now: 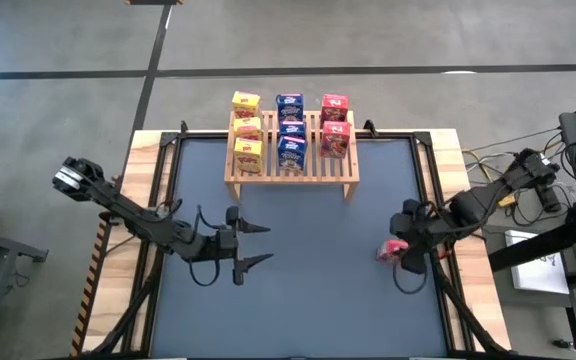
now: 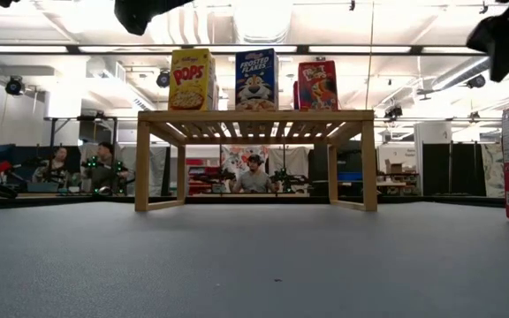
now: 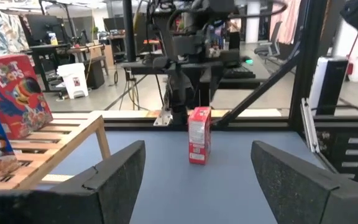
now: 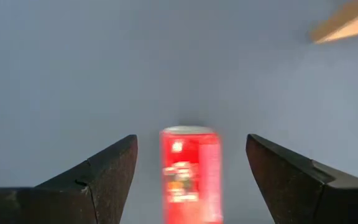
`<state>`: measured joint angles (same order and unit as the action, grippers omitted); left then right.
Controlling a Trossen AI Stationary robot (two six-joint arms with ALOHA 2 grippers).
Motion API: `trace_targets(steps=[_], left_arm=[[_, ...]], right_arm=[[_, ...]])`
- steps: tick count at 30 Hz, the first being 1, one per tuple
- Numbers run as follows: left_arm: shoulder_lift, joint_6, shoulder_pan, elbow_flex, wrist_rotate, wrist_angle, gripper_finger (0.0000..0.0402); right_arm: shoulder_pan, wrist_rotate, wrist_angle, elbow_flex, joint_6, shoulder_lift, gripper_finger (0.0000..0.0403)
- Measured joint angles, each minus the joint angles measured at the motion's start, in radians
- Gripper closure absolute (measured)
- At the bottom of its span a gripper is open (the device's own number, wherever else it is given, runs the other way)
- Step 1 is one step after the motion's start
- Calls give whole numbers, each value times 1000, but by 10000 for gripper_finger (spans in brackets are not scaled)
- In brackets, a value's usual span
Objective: Stack cereal on shelf
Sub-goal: Put the red cereal box on the shelf aligned with the other red cereal boxes
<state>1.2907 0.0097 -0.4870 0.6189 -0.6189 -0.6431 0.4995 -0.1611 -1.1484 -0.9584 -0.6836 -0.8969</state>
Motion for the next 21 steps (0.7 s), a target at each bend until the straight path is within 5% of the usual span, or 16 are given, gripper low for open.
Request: trace_targets(steps=[9,21], left_arm=[[51,-9,-1,0,10,-5,125],[52,-20,-1,0,20,-9,125]], right_arm=[[112,-51,31,62,-120,-29,115],[122,-67,30,165,-174,-36,115]])
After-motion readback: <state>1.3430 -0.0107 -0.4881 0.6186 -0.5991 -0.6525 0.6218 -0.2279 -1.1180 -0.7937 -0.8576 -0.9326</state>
